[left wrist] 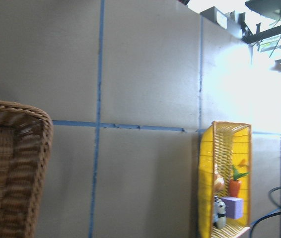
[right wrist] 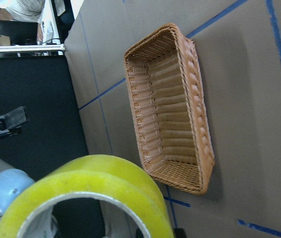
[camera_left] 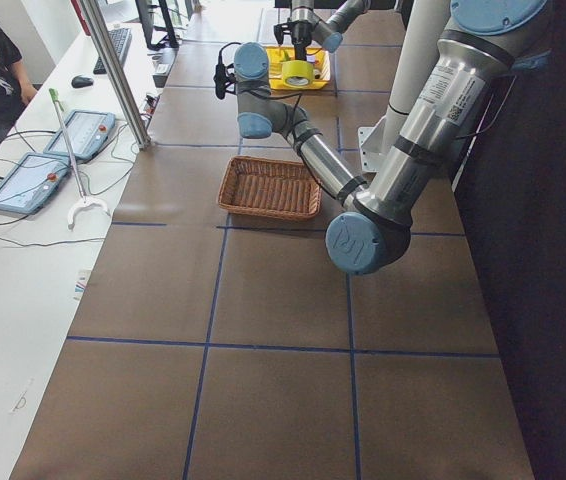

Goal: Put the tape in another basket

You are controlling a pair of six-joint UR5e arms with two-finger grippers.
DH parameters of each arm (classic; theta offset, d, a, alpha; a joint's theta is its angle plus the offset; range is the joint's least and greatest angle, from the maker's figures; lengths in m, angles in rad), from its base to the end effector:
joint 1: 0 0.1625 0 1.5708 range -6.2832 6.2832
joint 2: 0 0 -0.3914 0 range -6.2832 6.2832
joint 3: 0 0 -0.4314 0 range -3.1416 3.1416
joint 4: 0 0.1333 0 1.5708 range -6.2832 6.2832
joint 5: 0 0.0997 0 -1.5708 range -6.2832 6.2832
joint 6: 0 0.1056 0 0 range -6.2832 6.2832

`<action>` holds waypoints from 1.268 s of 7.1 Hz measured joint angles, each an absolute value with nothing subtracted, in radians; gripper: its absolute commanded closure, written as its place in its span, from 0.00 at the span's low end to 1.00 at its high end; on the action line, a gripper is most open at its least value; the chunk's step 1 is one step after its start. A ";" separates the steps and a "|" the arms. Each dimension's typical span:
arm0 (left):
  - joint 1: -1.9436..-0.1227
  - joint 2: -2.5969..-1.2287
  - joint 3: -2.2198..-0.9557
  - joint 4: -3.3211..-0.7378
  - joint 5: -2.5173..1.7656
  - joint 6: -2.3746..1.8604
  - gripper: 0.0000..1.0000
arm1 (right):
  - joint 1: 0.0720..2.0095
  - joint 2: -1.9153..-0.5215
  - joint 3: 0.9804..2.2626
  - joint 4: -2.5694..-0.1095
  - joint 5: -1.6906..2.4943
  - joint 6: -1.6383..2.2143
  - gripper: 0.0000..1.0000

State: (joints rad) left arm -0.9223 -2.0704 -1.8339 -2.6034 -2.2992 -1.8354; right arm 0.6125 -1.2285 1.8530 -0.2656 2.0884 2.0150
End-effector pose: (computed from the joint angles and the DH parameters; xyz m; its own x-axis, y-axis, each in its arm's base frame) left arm 0.2844 -0.4796 0.0933 -0.1828 -0.0819 -0.9797 0.1606 0.9807 -0.1119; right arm -0.3889 -0.3723 0.1534 -0.3113 0.2377 0.9201 0.0146 0.9693 -0.2454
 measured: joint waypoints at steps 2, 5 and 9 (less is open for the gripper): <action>-0.870 -2.073 -1.841 -2.844 -2.198 -2.059 0.02 | 0.608 -1.219 1.849 -0.133 2.042 2.117 1.00; -0.717 -2.072 -1.910 -3.033 -1.982 -2.180 0.02 | 0.606 -1.181 1.847 -0.073 2.013 2.148 1.00; -0.662 -2.067 -1.920 -3.111 -1.923 -2.185 0.01 | 0.602 -1.151 1.847 -0.060 2.013 2.169 1.00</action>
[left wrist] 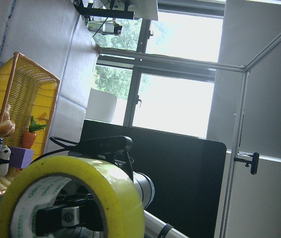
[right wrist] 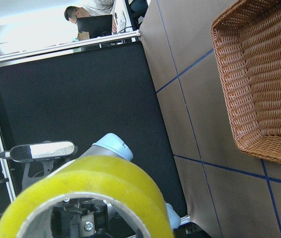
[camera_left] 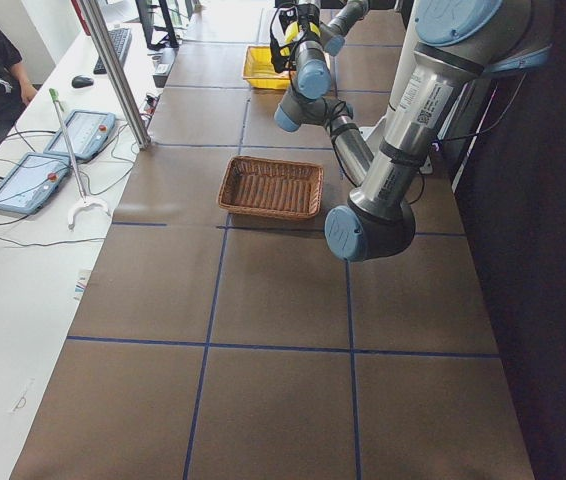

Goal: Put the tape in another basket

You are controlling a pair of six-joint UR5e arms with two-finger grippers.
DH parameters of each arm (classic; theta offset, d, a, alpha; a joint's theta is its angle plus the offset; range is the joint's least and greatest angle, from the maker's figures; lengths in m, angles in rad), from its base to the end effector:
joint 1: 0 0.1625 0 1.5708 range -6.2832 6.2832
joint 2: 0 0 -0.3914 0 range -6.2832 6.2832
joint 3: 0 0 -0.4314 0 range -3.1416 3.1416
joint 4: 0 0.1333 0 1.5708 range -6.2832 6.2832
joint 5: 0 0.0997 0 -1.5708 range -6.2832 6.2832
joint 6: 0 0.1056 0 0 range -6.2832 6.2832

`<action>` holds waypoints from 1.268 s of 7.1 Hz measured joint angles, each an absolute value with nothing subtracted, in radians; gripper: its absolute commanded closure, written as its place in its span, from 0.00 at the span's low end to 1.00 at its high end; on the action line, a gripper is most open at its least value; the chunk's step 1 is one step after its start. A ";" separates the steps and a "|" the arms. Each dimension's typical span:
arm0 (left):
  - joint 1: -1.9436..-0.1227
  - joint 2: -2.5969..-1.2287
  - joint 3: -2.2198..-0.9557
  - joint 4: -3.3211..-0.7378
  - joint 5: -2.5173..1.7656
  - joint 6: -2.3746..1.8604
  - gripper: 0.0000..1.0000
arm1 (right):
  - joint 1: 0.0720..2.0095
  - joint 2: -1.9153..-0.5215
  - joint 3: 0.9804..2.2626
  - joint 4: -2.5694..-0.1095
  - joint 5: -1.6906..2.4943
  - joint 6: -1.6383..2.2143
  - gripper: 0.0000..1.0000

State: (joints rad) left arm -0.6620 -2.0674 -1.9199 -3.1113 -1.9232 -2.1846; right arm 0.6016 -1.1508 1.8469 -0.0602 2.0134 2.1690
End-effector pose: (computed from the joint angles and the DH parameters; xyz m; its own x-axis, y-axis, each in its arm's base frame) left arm 0.3096 -0.3640 0.0432 -0.6942 -0.1443 -0.7052 -0.0117 0.9818 -0.1895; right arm -0.3691 -0.3602 0.1064 -0.5326 0.2516 0.8081 0.0879 0.9661 -0.2429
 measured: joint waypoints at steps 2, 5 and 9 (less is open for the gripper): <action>-0.657 -2.068 -1.917 -3.117 -1.914 -2.182 0.02 | 0.589 -1.147 1.847 -0.044 2.014 2.169 1.00; -0.609 -2.071 -1.923 -3.119 -1.879 -2.180 0.28 | 0.570 -1.141 1.848 -0.039 2.014 2.169 1.00; -0.593 -2.069 -1.926 -3.119 -1.871 -2.174 1.00 | 0.549 -1.136 1.849 -0.035 2.013 2.168 0.00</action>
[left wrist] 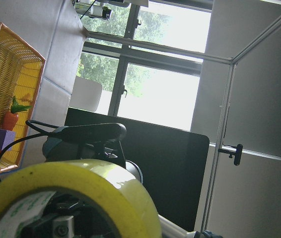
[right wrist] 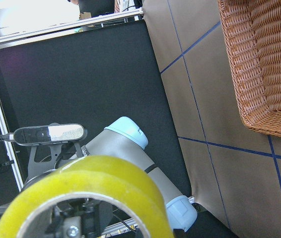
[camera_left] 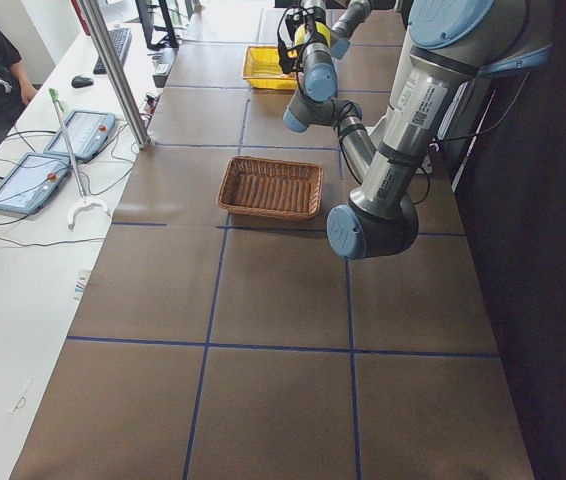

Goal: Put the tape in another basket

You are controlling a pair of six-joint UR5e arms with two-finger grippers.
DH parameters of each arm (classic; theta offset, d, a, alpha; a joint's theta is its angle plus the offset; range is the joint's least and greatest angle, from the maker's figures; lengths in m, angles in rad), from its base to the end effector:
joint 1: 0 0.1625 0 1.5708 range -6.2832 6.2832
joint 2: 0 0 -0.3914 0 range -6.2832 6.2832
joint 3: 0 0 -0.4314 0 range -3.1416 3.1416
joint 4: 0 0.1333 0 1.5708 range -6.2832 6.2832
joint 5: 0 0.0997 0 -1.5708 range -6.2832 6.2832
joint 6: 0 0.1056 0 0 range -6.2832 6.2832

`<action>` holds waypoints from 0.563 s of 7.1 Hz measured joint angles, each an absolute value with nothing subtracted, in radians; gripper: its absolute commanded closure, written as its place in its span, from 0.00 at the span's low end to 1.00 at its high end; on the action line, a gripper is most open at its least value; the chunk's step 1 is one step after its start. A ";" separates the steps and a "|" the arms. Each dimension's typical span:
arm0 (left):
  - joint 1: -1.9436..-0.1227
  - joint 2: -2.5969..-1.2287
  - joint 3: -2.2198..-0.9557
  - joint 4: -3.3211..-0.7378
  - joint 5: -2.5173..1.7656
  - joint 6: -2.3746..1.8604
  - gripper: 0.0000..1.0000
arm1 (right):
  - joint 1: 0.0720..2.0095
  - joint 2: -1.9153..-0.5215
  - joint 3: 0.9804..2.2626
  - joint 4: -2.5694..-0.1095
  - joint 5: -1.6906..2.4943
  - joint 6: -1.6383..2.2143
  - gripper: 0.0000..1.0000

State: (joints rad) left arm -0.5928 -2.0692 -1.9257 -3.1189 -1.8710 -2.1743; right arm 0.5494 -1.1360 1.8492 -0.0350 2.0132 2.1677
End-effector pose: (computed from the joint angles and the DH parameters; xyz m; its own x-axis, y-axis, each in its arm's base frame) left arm 0.3288 -0.3445 0.0395 -0.7132 -0.1732 -0.6792 -0.0443 0.9782 -0.2030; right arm -0.3829 -0.3377 0.0977 -0.5480 0.2601 0.7950 0.1456 0.9656 -0.2155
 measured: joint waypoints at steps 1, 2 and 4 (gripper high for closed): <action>-0.592 -2.068 -1.925 -3.119 -1.870 -2.173 1.00 | 0.544 -1.136 1.850 -0.036 2.013 2.166 0.00; -0.592 -2.065 -1.923 -3.118 -1.870 -2.172 1.00 | 0.542 -1.136 1.850 -0.035 2.011 2.165 0.00; -0.595 -2.057 -1.919 -3.115 -1.870 -2.171 1.00 | 0.545 -1.139 1.850 -0.034 2.010 2.165 0.00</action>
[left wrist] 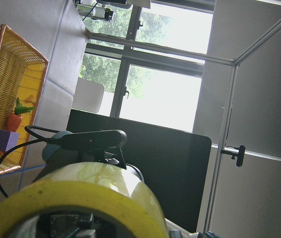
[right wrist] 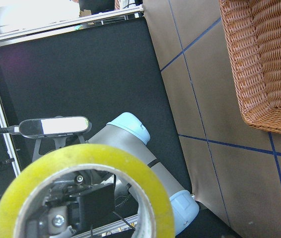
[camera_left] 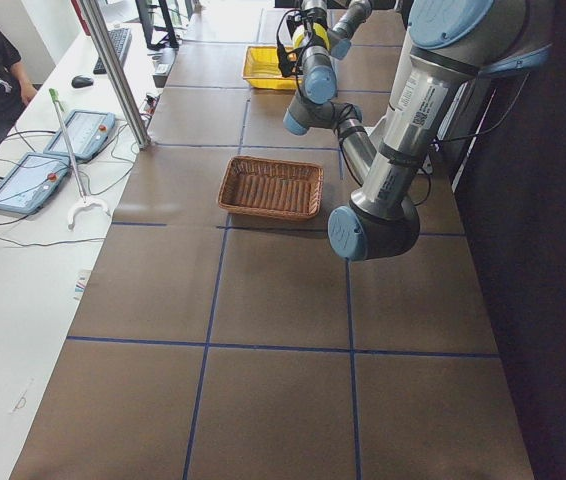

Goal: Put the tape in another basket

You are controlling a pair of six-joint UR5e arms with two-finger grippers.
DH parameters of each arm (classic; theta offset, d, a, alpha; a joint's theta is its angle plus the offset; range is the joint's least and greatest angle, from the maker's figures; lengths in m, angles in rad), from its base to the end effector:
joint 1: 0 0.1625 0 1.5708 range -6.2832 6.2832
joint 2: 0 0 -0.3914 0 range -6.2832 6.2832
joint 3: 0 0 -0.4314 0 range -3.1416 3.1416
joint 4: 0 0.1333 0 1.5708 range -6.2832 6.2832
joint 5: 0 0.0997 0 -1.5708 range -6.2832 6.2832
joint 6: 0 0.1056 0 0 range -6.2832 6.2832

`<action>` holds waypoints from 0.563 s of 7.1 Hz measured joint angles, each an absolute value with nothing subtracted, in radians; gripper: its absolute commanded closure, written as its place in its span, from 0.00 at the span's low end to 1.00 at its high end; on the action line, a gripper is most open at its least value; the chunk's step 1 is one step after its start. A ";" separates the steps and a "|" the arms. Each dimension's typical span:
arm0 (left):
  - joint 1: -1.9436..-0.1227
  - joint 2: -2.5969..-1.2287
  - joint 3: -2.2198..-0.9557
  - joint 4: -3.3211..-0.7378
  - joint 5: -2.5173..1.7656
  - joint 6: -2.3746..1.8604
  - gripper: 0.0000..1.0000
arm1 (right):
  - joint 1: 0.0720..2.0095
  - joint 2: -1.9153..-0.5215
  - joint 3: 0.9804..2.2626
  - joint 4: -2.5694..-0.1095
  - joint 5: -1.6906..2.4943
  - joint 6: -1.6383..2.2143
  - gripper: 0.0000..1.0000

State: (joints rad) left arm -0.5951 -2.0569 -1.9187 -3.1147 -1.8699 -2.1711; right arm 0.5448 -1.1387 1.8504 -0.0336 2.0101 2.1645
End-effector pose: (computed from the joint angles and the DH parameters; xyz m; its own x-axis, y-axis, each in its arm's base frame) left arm 0.3323 -0.3484 0.0472 -0.7008 -0.1774 -0.6909 -0.0351 0.9760 -0.2150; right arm -0.3839 -0.3360 0.0986 -0.5486 0.2596 0.7948 0.1461 0.9657 -0.2145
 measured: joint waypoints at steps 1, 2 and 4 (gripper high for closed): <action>-0.604 -2.053 -1.919 -3.113 -1.870 -2.170 1.00 | 0.549 -1.148 1.852 -0.030 2.011 2.164 0.00; -0.623 -2.049 -1.919 -3.110 -1.870 -2.171 1.00 | 0.556 -1.169 1.854 -0.022 2.011 2.163 0.00; -0.656 -2.015 -1.912 -3.100 -1.869 -2.171 1.00 | 0.600 -1.232 1.859 -0.016 2.015 2.161 0.00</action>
